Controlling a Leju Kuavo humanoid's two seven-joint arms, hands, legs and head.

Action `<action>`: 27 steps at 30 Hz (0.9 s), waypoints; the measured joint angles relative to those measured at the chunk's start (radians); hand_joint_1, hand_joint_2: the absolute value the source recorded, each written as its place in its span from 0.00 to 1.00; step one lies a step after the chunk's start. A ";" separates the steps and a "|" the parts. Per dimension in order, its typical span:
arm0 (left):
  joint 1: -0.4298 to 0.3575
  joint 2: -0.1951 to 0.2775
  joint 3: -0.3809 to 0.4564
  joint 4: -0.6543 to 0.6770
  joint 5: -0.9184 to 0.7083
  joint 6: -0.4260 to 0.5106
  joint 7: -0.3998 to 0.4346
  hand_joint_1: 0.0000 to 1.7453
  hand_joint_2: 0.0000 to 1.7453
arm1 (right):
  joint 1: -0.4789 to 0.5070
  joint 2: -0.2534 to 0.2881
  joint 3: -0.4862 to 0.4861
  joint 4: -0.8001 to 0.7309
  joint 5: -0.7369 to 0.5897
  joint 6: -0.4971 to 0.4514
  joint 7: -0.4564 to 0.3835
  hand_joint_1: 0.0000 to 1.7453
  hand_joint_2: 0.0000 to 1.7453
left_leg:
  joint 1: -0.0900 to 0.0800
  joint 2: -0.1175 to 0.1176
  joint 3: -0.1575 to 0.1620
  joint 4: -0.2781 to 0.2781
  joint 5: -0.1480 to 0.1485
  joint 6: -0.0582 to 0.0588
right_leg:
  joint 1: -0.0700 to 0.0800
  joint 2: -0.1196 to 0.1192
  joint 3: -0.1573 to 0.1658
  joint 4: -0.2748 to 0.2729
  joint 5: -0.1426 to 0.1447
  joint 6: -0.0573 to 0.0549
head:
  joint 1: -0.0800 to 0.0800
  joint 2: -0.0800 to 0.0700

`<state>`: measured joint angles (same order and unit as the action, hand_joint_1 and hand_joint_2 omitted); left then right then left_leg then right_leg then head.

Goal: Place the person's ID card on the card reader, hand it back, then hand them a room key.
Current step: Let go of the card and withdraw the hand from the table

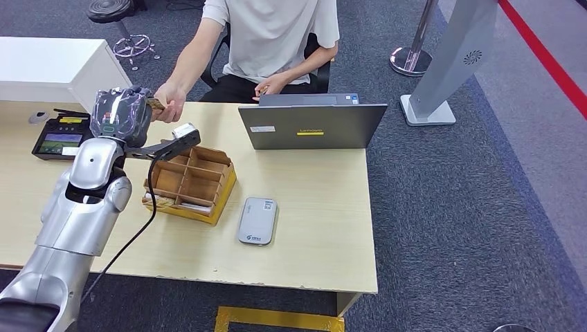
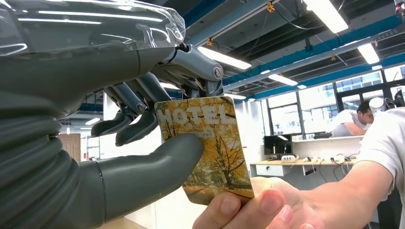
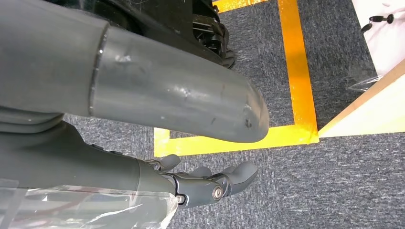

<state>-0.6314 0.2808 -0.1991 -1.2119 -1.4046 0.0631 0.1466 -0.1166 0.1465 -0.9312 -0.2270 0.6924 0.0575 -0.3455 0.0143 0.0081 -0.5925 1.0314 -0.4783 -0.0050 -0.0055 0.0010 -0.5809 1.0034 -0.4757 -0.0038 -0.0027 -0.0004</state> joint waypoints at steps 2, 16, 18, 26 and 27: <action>0.000 0.000 0.000 -0.001 0.002 0.010 -0.002 0.00 1.00 | 0.000 0.000 0.000 0.000 0.000 0.000 0.000 0.00 0.00 | 0.000 0.000 0.000 0.000 0.000 0.000 | 0.000 0.000 0.000 0.000 0.000 0.000 | 0.000 0.000; 0.002 0.000 0.000 -0.013 0.008 0.054 -0.013 0.00 1.00 | -0.002 0.000 0.000 0.000 0.000 0.000 0.000 0.00 0.00 | 0.000 -0.002 0.001 0.000 0.002 0.000 | 0.000 -0.002 0.002 0.000 0.002 0.000 | 0.000 0.000; 0.002 0.000 0.000 -0.014 0.008 0.054 -0.013 0.00 1.00 | -0.002 0.000 0.000 0.000 0.000 0.000 0.000 0.00 0.00 | 0.000 -0.002 0.001 0.000 0.002 0.000 | 0.000 -0.002 0.002 0.000 0.002 0.000 | 0.000 0.000; 0.004 0.000 0.000 -0.016 0.008 0.054 -0.013 0.00 1.00 | -0.002 0.000 0.000 0.000 0.000 0.001 0.000 0.00 0.00 | 0.000 -0.002 0.001 0.000 0.002 0.000 | 0.000 -0.002 0.002 0.000 0.002 0.000 | 0.000 0.000; 0.004 0.000 0.000 -0.017 0.008 0.054 -0.013 0.00 1.00 | -0.002 0.000 0.000 0.000 0.000 0.001 0.000 0.00 0.00 | 0.000 -0.002 0.001 0.000 0.002 0.000 | 0.000 -0.002 0.002 0.000 0.002 0.000 | 0.000 0.000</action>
<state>-0.6270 0.2811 -0.1991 -1.2293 -1.3966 0.1167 0.1331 -0.1186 0.1465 -0.9312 -0.2270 0.6921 0.0584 -0.3452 0.0143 0.0064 -0.5913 1.0314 -0.4763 -0.0049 -0.0057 -0.0007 -0.5792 1.0039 -0.4742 -0.0040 -0.0027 -0.0004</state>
